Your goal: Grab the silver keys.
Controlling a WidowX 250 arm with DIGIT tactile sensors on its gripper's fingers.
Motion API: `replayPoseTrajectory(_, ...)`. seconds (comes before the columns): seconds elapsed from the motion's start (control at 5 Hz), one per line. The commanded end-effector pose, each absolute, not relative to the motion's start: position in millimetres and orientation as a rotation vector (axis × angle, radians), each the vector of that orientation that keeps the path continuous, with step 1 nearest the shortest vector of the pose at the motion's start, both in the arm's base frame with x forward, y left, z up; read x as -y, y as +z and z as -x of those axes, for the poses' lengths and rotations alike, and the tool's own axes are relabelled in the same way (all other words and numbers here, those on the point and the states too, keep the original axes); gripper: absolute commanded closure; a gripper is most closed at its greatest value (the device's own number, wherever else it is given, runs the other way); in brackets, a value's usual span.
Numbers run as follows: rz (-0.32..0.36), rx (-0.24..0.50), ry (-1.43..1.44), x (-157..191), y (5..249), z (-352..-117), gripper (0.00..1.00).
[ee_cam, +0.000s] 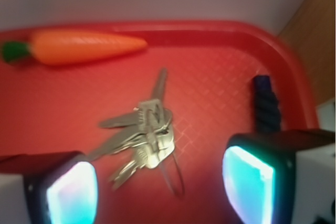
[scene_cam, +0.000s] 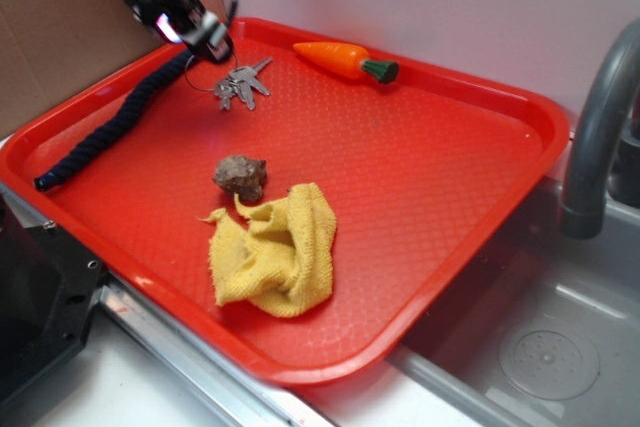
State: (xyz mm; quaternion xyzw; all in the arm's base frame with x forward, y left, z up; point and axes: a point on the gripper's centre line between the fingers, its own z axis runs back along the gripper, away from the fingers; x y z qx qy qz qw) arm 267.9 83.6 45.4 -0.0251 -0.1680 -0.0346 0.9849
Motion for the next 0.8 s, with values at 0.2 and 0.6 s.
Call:
replayPoseTrajectory(0.2, 0.02, 0.326, -0.108, -61.6, 45.3, -279.1, 1.0)
replayPoseTrajectory(0.6, 0.01, 0.309, -0.09, -66.7, 41.7, -281.7, 1.0)
